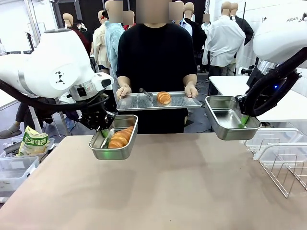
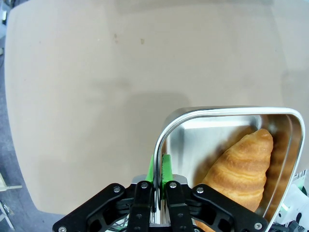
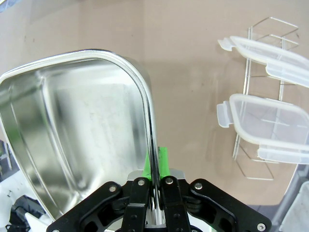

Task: Place the bread in airtight containers.
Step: Once an object is inside an Airtight Container , place the container in the center of the table.

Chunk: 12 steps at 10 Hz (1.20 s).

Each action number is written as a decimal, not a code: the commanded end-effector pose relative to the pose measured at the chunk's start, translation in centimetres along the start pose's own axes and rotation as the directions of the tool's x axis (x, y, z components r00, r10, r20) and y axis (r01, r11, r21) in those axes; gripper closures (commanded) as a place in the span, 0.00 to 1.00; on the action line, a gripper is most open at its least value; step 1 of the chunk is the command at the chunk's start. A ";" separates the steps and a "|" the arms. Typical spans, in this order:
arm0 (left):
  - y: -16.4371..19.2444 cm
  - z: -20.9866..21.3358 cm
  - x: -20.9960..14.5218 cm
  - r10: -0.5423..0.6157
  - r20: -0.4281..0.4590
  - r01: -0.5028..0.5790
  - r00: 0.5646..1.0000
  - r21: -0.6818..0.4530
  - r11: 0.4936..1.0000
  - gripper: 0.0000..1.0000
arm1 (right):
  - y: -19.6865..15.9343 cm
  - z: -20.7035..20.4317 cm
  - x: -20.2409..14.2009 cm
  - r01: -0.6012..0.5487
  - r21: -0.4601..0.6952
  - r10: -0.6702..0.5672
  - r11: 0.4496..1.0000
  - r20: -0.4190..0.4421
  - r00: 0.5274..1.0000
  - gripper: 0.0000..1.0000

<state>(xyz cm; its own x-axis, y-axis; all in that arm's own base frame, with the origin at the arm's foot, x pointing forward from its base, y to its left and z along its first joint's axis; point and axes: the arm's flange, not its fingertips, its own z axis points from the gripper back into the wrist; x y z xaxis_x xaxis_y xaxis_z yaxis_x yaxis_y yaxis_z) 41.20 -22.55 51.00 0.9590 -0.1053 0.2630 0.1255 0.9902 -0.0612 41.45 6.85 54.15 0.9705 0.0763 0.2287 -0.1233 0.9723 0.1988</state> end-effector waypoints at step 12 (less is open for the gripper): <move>-2.6 -16.3 3.6 0.091 0.034 -0.094 0.995 0.078 0.993 1.00 | 0.0 0.1 0.0 0.007 0.004 -0.007 1.000 0.004 1.000 1.00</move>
<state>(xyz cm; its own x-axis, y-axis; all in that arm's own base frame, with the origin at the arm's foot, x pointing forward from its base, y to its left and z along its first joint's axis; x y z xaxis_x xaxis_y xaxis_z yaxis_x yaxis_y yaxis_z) 47.93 -26.63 37.26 0.9697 -0.0483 0.2395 0.0543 0.9984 -0.0184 41.45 6.81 54.12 0.9707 0.0756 0.2281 -0.1225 0.9723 0.1990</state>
